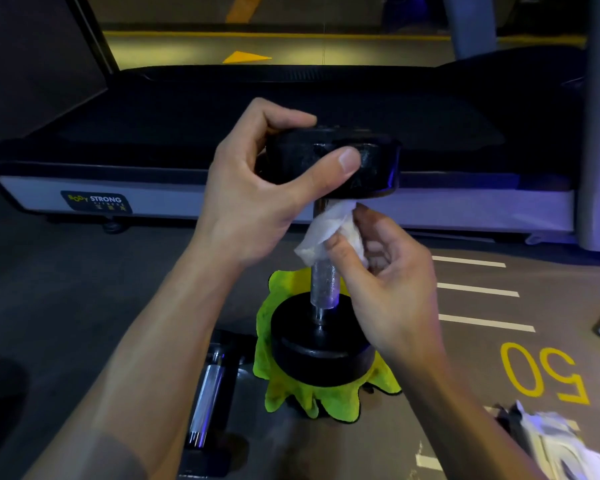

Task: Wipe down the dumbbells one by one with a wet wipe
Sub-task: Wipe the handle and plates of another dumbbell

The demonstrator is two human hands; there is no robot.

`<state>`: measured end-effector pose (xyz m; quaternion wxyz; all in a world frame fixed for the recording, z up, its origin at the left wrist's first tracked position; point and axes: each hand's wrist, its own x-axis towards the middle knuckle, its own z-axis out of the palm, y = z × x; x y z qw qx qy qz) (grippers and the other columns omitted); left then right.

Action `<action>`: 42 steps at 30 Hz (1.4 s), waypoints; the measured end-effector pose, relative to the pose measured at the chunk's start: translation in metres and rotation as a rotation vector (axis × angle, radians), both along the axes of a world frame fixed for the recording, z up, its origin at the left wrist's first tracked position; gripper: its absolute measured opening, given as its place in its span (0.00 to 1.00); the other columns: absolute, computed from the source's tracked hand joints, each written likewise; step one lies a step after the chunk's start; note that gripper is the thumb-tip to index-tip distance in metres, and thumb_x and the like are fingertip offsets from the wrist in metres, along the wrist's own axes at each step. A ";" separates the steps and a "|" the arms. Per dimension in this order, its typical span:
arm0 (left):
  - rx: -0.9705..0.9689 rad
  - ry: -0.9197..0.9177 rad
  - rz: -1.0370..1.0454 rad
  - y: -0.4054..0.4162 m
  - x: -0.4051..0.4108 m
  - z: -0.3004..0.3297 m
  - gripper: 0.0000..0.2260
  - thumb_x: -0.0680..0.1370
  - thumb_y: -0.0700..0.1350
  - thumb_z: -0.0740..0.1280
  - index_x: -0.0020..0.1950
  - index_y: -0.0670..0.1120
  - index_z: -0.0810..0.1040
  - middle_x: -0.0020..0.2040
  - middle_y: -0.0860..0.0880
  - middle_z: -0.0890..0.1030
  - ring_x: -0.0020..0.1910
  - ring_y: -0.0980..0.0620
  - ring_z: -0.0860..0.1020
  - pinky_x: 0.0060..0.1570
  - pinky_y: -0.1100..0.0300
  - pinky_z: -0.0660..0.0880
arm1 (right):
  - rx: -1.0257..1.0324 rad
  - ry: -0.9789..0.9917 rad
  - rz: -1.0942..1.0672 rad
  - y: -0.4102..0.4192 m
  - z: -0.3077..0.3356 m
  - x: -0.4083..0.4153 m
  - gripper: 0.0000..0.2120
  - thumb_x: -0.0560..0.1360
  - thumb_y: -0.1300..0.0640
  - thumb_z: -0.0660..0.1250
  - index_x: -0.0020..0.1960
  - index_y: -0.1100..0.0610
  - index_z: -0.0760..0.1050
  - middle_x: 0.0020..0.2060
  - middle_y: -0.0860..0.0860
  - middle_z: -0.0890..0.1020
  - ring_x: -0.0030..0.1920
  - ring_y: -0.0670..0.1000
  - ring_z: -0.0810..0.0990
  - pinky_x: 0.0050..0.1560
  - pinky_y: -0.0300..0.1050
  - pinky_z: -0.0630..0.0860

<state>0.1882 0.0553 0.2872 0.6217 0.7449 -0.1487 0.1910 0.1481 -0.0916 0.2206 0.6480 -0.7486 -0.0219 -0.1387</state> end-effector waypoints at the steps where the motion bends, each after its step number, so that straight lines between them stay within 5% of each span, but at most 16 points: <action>1: -0.003 -0.001 0.001 0.000 0.001 0.000 0.21 0.71 0.54 0.79 0.58 0.46 0.79 0.55 0.46 0.84 0.51 0.55 0.82 0.50 0.62 0.78 | -0.012 0.007 0.007 0.001 0.000 0.000 0.15 0.78 0.52 0.73 0.65 0.49 0.79 0.50 0.44 0.87 0.51 0.44 0.85 0.57 0.54 0.82; 6: -0.002 -0.001 -0.016 0.001 0.001 0.000 0.19 0.73 0.50 0.80 0.58 0.45 0.78 0.56 0.47 0.84 0.52 0.52 0.83 0.48 0.62 0.78 | 0.112 0.063 0.028 0.015 0.010 0.010 0.05 0.78 0.56 0.67 0.49 0.58 0.79 0.43 0.58 0.84 0.43 0.54 0.82 0.50 0.59 0.79; 9: -0.005 -0.018 -0.014 0.001 0.001 -0.001 0.19 0.73 0.49 0.80 0.58 0.43 0.78 0.57 0.45 0.84 0.54 0.46 0.83 0.51 0.57 0.80 | 0.116 0.106 0.108 0.018 0.020 0.023 0.09 0.75 0.52 0.66 0.43 0.57 0.80 0.39 0.53 0.86 0.43 0.54 0.83 0.51 0.54 0.78; 12: -0.018 -0.013 -0.023 0.002 0.002 -0.001 0.19 0.73 0.48 0.79 0.58 0.42 0.78 0.56 0.44 0.84 0.53 0.47 0.83 0.51 0.58 0.80 | 0.302 0.251 0.287 0.015 0.020 0.040 0.10 0.70 0.54 0.72 0.48 0.58 0.81 0.43 0.54 0.87 0.45 0.52 0.86 0.50 0.51 0.80; 16: -0.044 -0.007 -0.037 0.003 0.001 -0.001 0.19 0.72 0.51 0.79 0.57 0.45 0.78 0.57 0.45 0.84 0.51 0.54 0.82 0.50 0.61 0.78 | 0.578 0.358 0.557 0.017 0.024 0.054 0.03 0.74 0.66 0.68 0.43 0.60 0.74 0.29 0.52 0.73 0.28 0.49 0.73 0.34 0.46 0.71; 18: -0.044 -0.004 -0.028 0.005 0.001 -0.001 0.19 0.73 0.49 0.79 0.58 0.44 0.78 0.56 0.45 0.84 0.52 0.51 0.83 0.50 0.60 0.79 | 0.501 0.322 0.460 0.022 0.021 0.054 0.10 0.76 0.65 0.68 0.37 0.57 0.74 0.25 0.50 0.72 0.24 0.47 0.70 0.32 0.45 0.67; 22: -0.041 -0.023 -0.025 0.006 0.000 -0.003 0.20 0.73 0.47 0.79 0.59 0.40 0.77 0.55 0.43 0.84 0.53 0.44 0.83 0.50 0.54 0.81 | 0.007 0.031 -0.006 0.046 0.019 0.032 0.10 0.76 0.59 0.68 0.36 0.58 0.75 0.21 0.45 0.78 0.23 0.40 0.75 0.28 0.34 0.68; 24: -0.039 -0.038 -0.022 0.006 -0.003 -0.004 0.22 0.72 0.50 0.79 0.59 0.40 0.77 0.55 0.44 0.84 0.53 0.45 0.83 0.51 0.53 0.81 | -0.017 0.021 -0.081 0.051 0.019 0.028 0.11 0.76 0.60 0.67 0.35 0.57 0.73 0.20 0.43 0.77 0.22 0.40 0.74 0.27 0.33 0.67; 28: -0.053 -0.022 -0.026 0.010 -0.005 -0.002 0.20 0.73 0.46 0.80 0.58 0.40 0.77 0.55 0.43 0.84 0.52 0.48 0.83 0.50 0.59 0.80 | 0.337 0.198 0.279 0.036 0.022 0.047 0.10 0.71 0.62 0.71 0.32 0.53 0.78 0.24 0.48 0.77 0.25 0.47 0.74 0.29 0.41 0.69; 32: -0.063 -0.015 -0.029 0.012 -0.005 -0.002 0.20 0.72 0.50 0.79 0.58 0.43 0.77 0.57 0.43 0.84 0.54 0.45 0.83 0.51 0.56 0.81 | 0.527 0.353 0.636 0.026 0.023 0.058 0.08 0.70 0.63 0.65 0.35 0.59 0.67 0.24 0.52 0.65 0.21 0.49 0.63 0.30 0.43 0.62; 34: -0.072 -0.022 -0.032 0.013 -0.006 -0.002 0.21 0.71 0.51 0.78 0.58 0.43 0.77 0.57 0.43 0.84 0.55 0.46 0.83 0.52 0.57 0.81 | 0.453 0.262 0.440 0.035 0.019 0.052 0.11 0.70 0.62 0.66 0.32 0.60 0.67 0.21 0.53 0.66 0.20 0.51 0.63 0.26 0.40 0.62; 36: -0.082 -0.035 -0.034 0.015 -0.007 -0.003 0.21 0.71 0.51 0.78 0.58 0.42 0.77 0.57 0.43 0.83 0.55 0.46 0.83 0.52 0.56 0.81 | 0.161 0.125 0.071 0.052 0.011 0.041 0.15 0.72 0.57 0.69 0.31 0.59 0.69 0.21 0.52 0.73 0.21 0.52 0.69 0.26 0.39 0.65; 38: -0.069 -0.050 -0.025 0.015 -0.009 -0.004 0.22 0.72 0.49 0.79 0.59 0.40 0.77 0.56 0.43 0.83 0.54 0.46 0.83 0.51 0.56 0.81 | -0.105 0.009 -0.183 0.065 0.003 0.030 0.11 0.72 0.49 0.67 0.43 0.58 0.76 0.31 0.51 0.83 0.34 0.54 0.82 0.35 0.46 0.76; 40: -0.058 -0.058 -0.010 0.014 -0.011 -0.006 0.22 0.72 0.48 0.79 0.59 0.39 0.76 0.56 0.44 0.83 0.54 0.46 0.83 0.51 0.57 0.81 | -0.142 -0.038 -0.200 0.064 0.003 0.025 0.14 0.72 0.48 0.65 0.51 0.57 0.77 0.38 0.51 0.85 0.40 0.51 0.83 0.42 0.47 0.77; 42: -0.071 -0.058 -0.007 0.014 -0.012 -0.006 0.22 0.72 0.49 0.79 0.59 0.40 0.76 0.56 0.44 0.83 0.54 0.46 0.83 0.51 0.59 0.80 | 0.015 -0.002 -0.056 0.054 0.013 0.027 0.12 0.73 0.51 0.68 0.45 0.60 0.77 0.30 0.51 0.81 0.31 0.43 0.76 0.34 0.38 0.75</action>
